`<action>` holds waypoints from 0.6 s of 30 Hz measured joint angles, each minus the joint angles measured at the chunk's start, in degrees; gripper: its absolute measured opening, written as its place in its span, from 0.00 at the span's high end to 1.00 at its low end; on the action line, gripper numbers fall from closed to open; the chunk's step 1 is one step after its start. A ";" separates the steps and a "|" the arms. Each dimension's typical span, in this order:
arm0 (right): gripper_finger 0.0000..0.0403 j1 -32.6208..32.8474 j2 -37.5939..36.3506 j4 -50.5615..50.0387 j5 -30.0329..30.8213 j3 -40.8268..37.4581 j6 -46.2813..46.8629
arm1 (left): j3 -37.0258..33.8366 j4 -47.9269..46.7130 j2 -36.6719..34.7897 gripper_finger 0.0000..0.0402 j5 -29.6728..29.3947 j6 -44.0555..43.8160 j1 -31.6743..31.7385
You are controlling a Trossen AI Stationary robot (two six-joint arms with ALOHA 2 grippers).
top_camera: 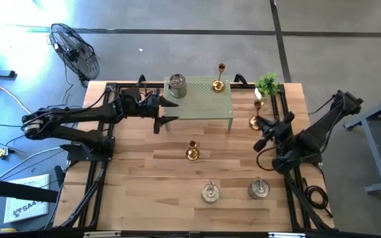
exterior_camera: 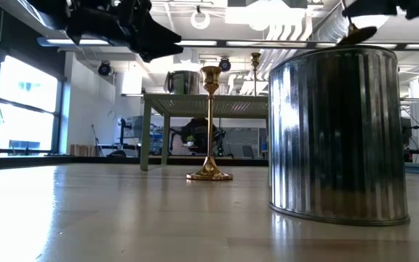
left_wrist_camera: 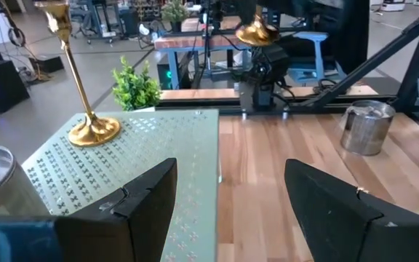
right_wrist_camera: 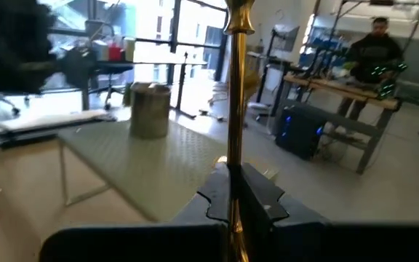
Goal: Pick & Place candle stick holders
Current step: Put the bottom gold candle holder on the shelf
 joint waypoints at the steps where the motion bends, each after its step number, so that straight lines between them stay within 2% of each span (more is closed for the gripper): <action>1: 1.00 0.30 0.00 3.38 -1.03 -1.56 -1.87 | 0.00 0.46 0.55 0.38 0.03 0.02 0.29; 5: 1.00 1.10 -0.07 21.50 -5.26 -6.42 -15.17 | 0.00 2.56 2.55 0.38 0.23 0.39 0.62; 8: 1.00 -0.60 -0.07 42.11 -11.66 -9.58 -33.74 | 0.00 3.74 3.99 0.38 0.68 0.81 0.60; 10: 1.00 -3.45 -0.07 61.39 -20.10 -12.44 -50.06 | 0.00 4.98 4.75 0.38 0.84 0.59 0.59; 12: 1.00 -7.01 0.02 81.97 -32.59 -15.89 -65.03 | 0.00 5.65 5.29 0.38 1.09 0.56 0.60; 14: 1.00 -10.30 -0.11 95.84 -41.32 -18.58 -72.94 | 0.00 5.84 5.63 0.38 1.09 0.53 0.60; 16: 1.00 -13.03 -1.63 98.54 -43.07 -19.79 -77.34 | 0.00 5.74 5.63 0.38 1.11 0.10 0.58; 18: 1.00 -16.44 -3.67 94.92 -42.95 -19.90 -78.48 | 0.00 5.47 5.61 0.38 1.20 -0.73 0.58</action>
